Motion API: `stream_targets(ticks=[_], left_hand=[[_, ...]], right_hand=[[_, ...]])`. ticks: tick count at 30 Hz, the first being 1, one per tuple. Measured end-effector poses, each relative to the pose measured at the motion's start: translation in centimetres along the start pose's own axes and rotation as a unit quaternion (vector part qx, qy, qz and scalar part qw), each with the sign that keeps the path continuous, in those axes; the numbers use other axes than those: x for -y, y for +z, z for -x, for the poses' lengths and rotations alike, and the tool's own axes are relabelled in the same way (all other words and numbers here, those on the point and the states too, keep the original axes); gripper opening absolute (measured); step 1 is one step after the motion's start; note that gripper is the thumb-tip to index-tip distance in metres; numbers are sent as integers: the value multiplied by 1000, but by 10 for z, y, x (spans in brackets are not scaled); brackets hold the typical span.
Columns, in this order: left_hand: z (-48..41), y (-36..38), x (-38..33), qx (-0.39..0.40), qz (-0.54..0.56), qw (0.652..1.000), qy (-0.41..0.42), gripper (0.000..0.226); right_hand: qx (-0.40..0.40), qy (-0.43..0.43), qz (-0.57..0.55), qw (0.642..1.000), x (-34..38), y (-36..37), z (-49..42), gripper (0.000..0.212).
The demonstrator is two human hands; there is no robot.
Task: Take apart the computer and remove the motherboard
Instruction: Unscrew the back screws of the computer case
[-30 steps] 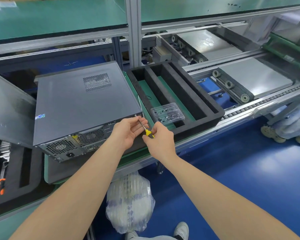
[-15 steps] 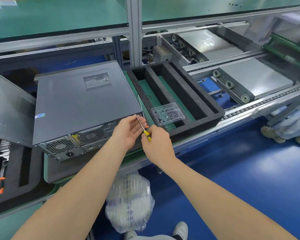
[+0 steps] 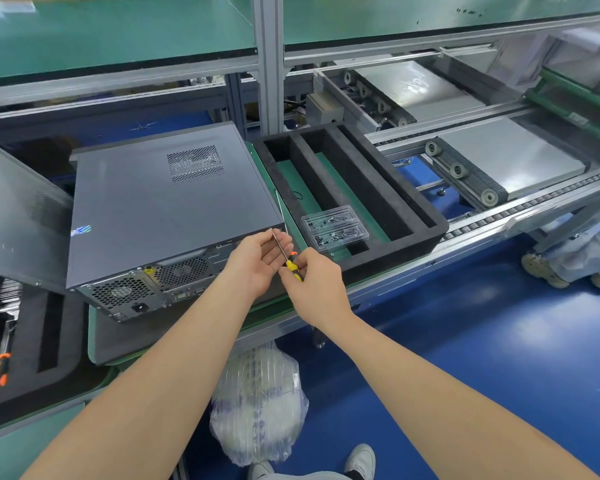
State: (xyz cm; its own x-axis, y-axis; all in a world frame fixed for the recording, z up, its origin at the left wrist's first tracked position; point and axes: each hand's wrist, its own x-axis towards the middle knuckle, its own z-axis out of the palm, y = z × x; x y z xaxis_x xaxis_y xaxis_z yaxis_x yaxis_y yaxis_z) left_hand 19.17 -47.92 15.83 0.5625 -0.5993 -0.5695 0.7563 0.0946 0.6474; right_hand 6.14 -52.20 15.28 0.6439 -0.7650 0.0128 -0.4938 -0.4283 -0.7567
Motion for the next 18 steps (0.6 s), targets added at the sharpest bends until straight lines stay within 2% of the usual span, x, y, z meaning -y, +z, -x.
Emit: stream_targets(ticks=[2,4,7,10,11,12,13,14,18], left_hand=[[0,-2,-1,7,-5,1000,-3,17],[0,-2,-2,12,-15,1000,-2,15],[-2,0,-2,6,-34,999,10,16],[-3,1,-3,-9,-39,999,-11,16],[-3,0,-3,-12,-40,999,-19,16],[-2,1,-4,-11,-42,999,-22,16],[-2,1,-4,-8,-39,999,-20,18],[-1,1,-5,-4,-33,999,-16,19],[2,2,-5,13,-14,1000,-9,23]], right_hand=[[7,23,-54,998,0,-1,0,18],[37,104,-195,975,2,-2,0,23],[127,244,-412,868,10,-9,1,37],[251,331,-556,720,11,-20,1,40],[275,340,-583,685,10,-23,1,39],[286,340,-595,670,9,-25,1,38],[286,334,-591,677,9,-25,1,36],[276,325,-571,701,9,-24,0,34],[190,248,-401,861,6,-17,-4,29]])
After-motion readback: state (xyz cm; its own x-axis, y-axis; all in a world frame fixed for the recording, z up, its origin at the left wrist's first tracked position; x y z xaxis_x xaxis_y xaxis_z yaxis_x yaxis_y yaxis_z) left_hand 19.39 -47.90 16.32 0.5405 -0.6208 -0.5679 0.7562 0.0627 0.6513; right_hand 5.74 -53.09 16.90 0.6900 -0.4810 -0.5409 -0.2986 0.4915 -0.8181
